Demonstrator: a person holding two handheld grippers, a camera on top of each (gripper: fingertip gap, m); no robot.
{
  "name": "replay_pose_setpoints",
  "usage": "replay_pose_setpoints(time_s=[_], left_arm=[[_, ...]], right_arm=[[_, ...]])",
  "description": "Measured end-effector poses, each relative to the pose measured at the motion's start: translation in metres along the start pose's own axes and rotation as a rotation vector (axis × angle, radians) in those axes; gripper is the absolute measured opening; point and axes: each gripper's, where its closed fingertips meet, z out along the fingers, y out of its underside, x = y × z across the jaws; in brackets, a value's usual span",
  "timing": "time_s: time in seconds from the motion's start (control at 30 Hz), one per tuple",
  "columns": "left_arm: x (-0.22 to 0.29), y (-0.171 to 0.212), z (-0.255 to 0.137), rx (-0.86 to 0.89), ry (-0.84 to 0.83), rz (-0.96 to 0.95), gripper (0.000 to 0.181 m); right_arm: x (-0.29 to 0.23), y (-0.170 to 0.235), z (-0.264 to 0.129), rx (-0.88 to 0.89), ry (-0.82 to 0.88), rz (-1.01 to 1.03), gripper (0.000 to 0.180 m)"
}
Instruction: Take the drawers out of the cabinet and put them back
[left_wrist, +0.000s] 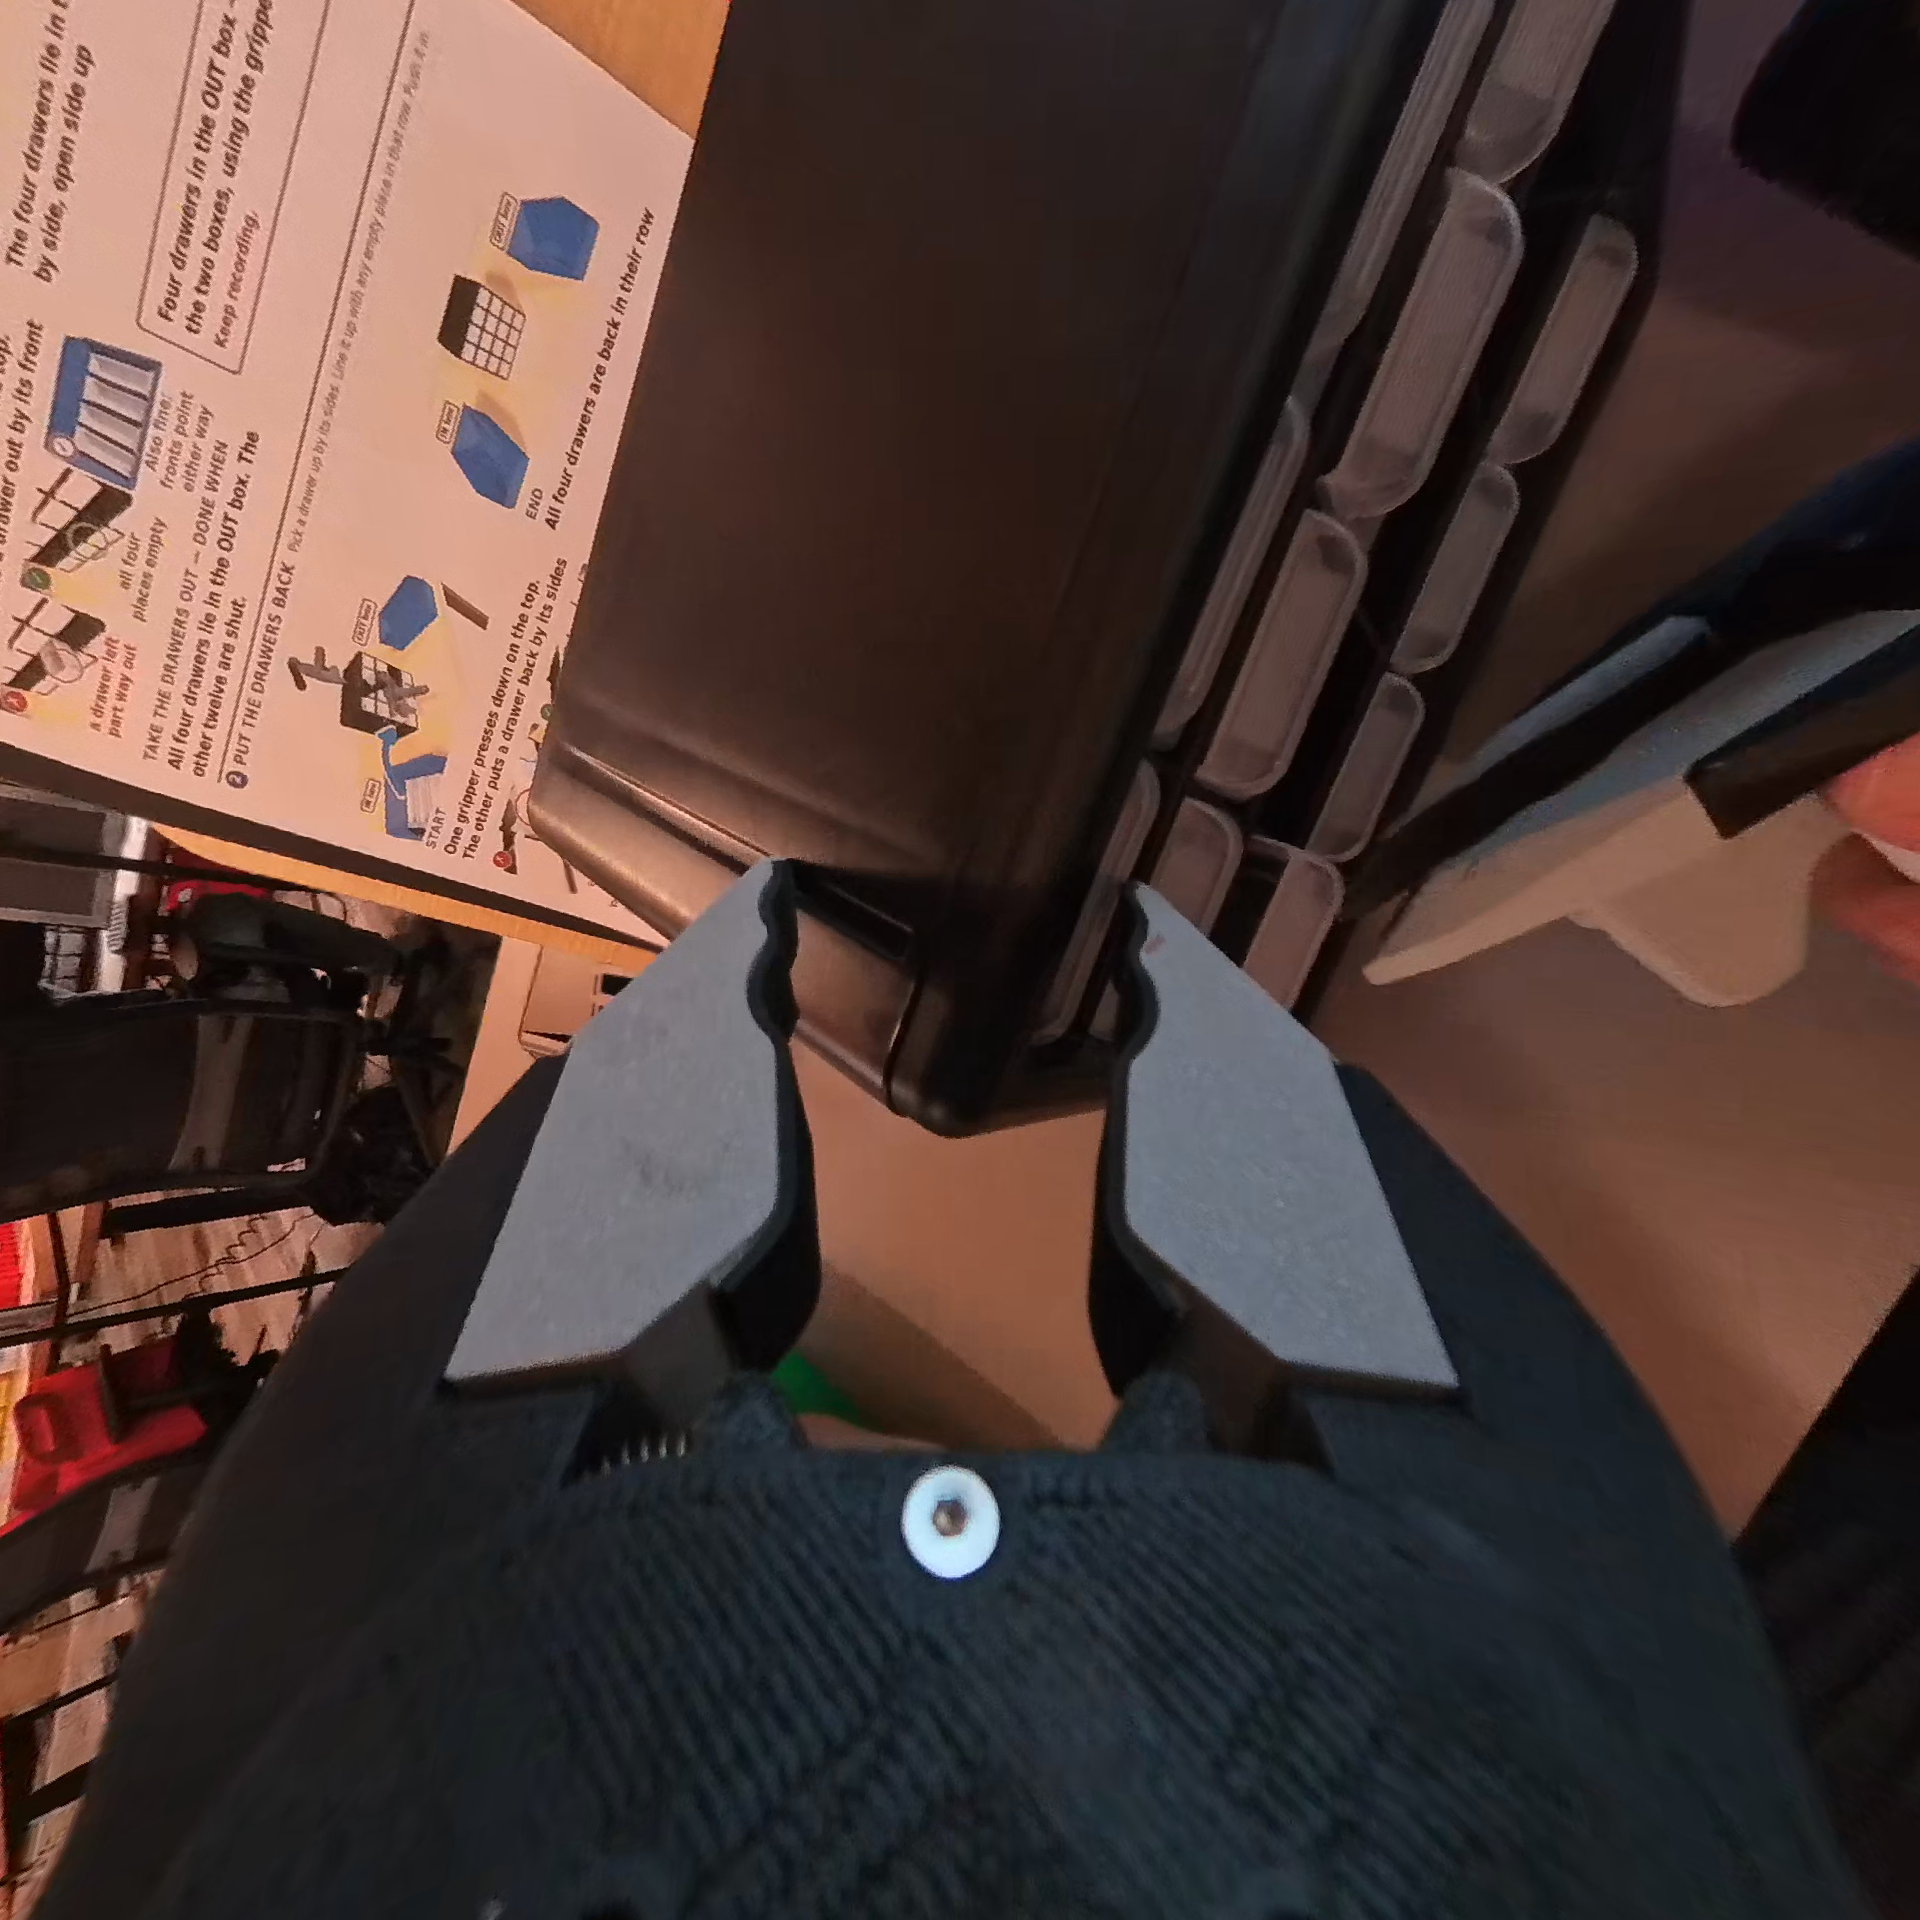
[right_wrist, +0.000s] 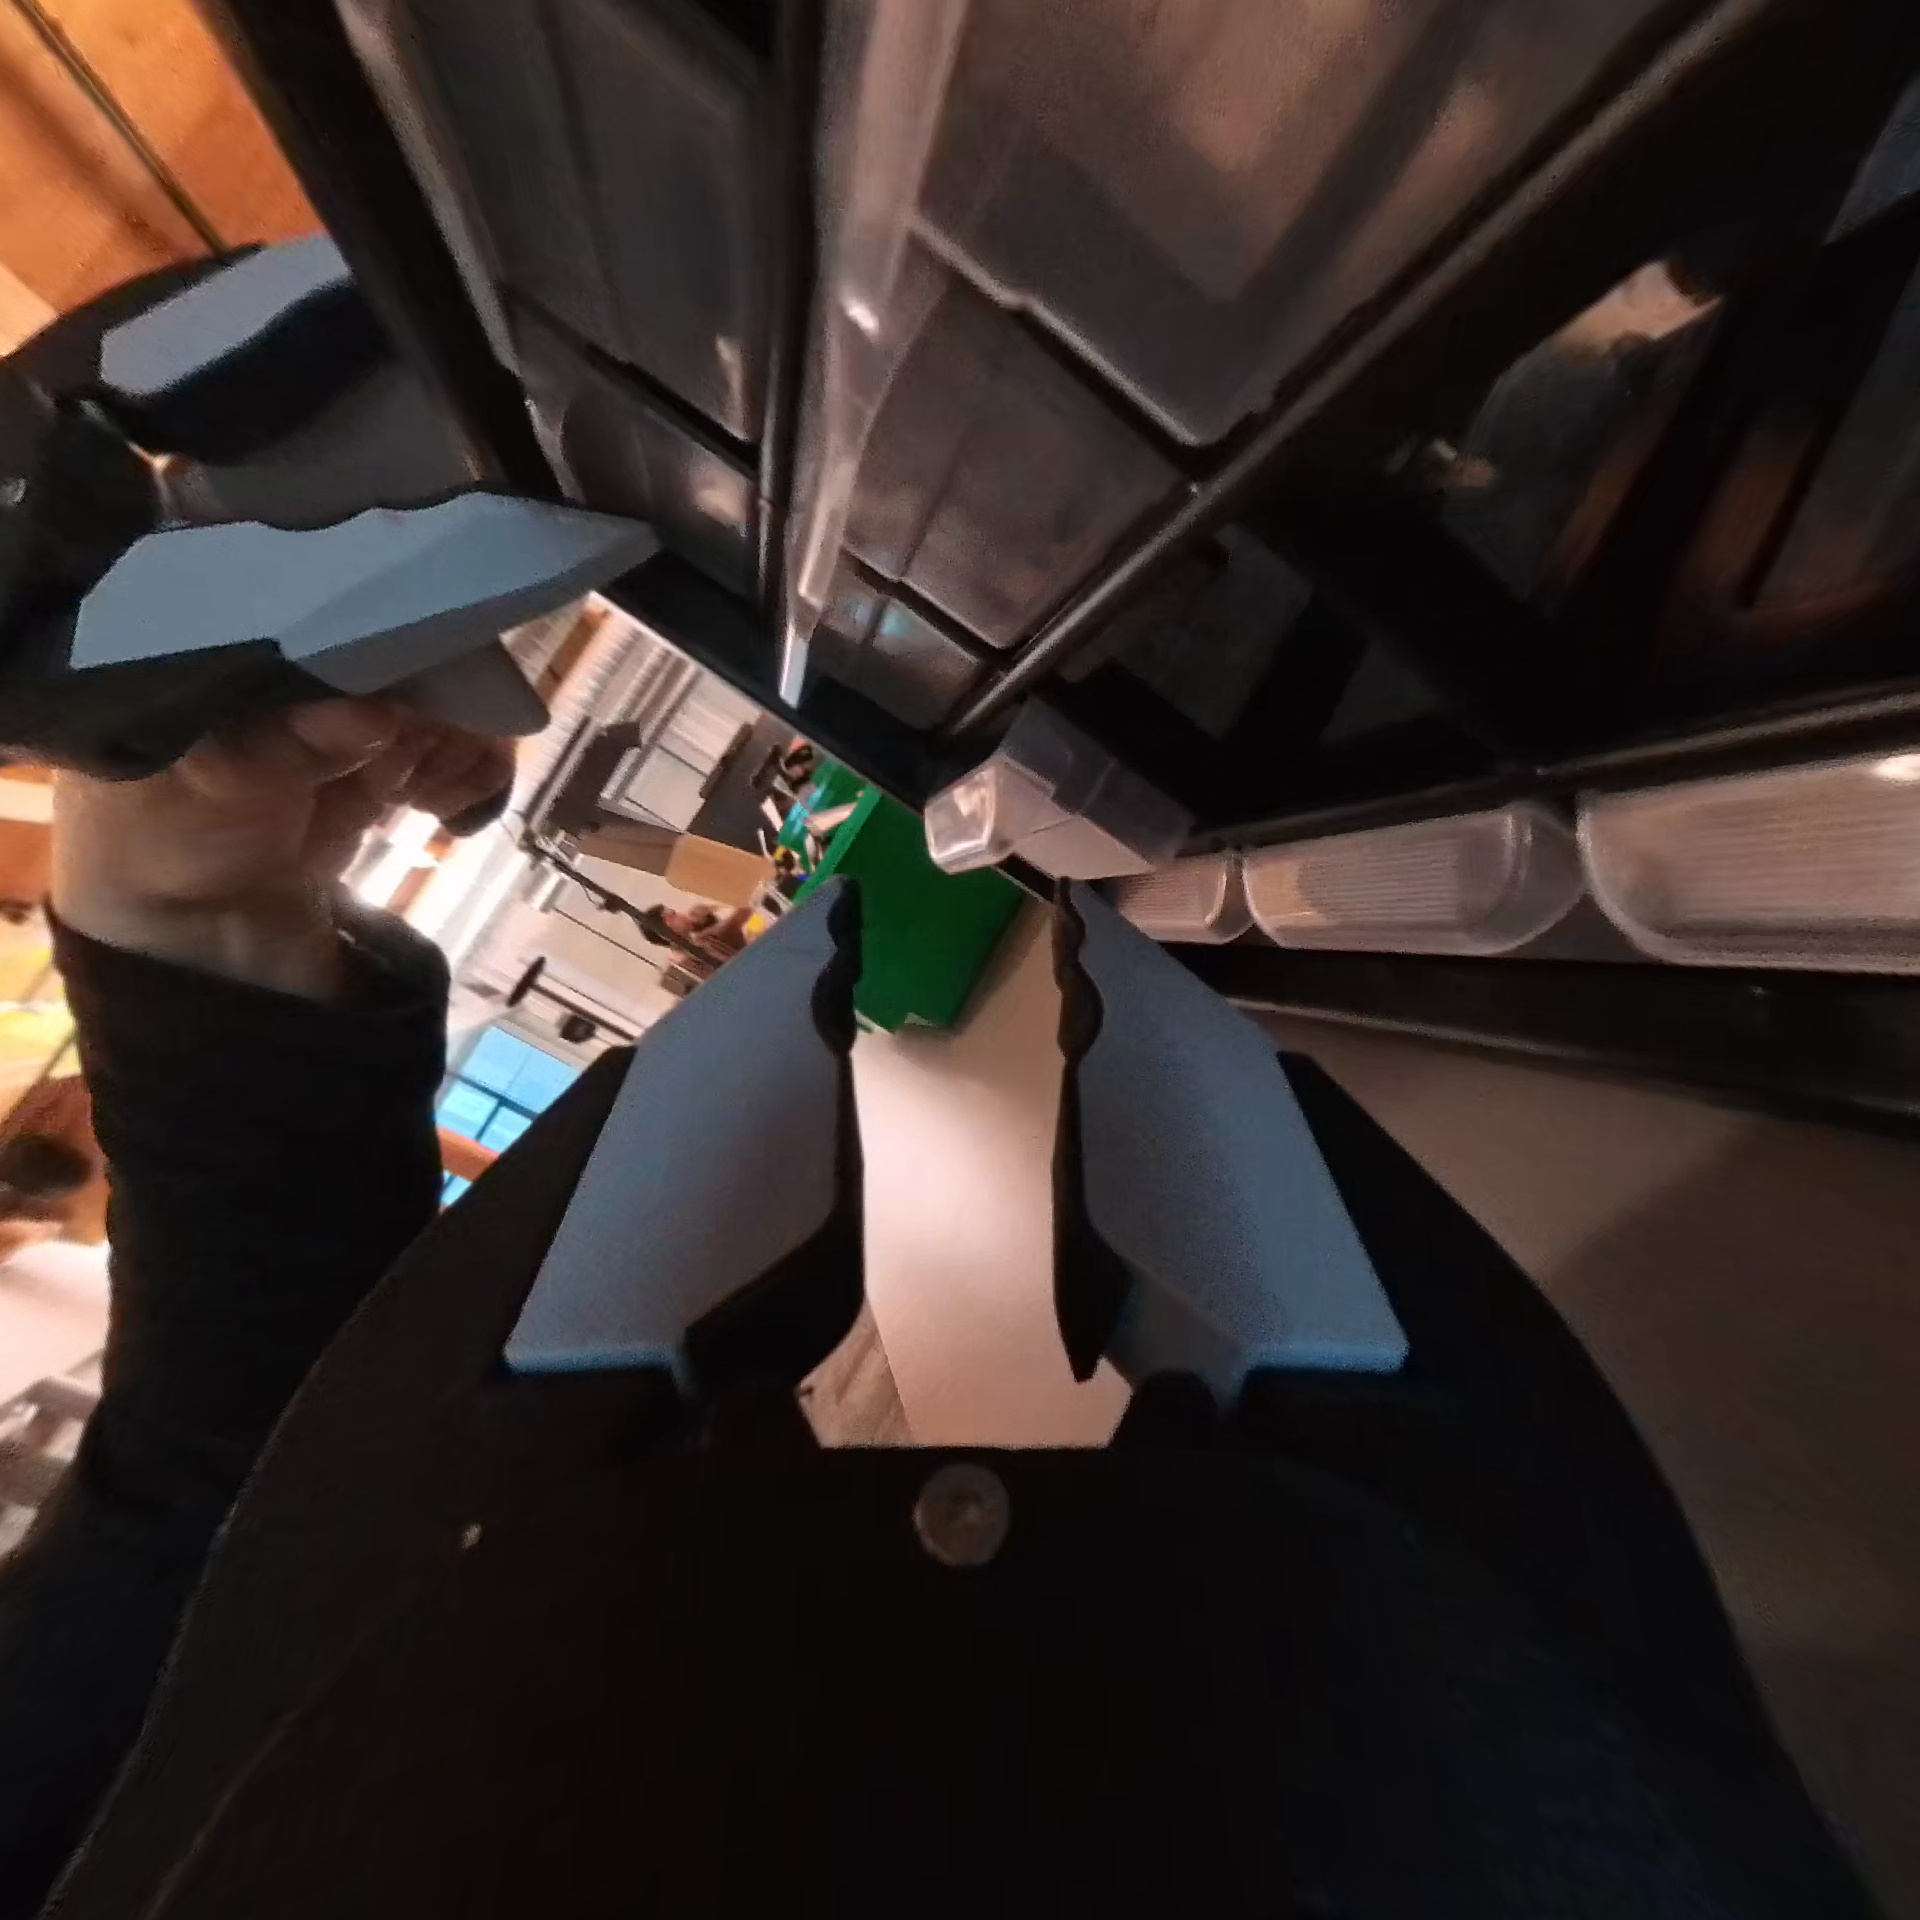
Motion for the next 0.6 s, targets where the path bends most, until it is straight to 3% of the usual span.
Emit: replay_pose_setpoints(time_s=[0.2, 0.27, 0.43, 0.6], left_arm=[[0.000, 0.000, 0.000, 0.017, -0.012, -0.005, 0.060], [0.000, 0.000, 0.001, 0.013, -0.013, -0.002, 0.060], [0.000, 0.000, 0.001, 0.006, -0.014, 0.006, 0.060], [0.000, 0.000, 0.001, 0.020, -0.014, 0.000, 0.060]], right_arm=[[0.004, -0.012, 0.013, 0.040, 0.022, -0.001, 0.024], [0.009, -0.009, 0.012, 0.036, 0.053, -0.019, 0.007], [-0.009, 0.014, -0.006, -0.010, -0.026, -0.026, 0.005], [-0.018, 0.033, -0.026, -0.136, 0.032, -0.213, 0.010]])
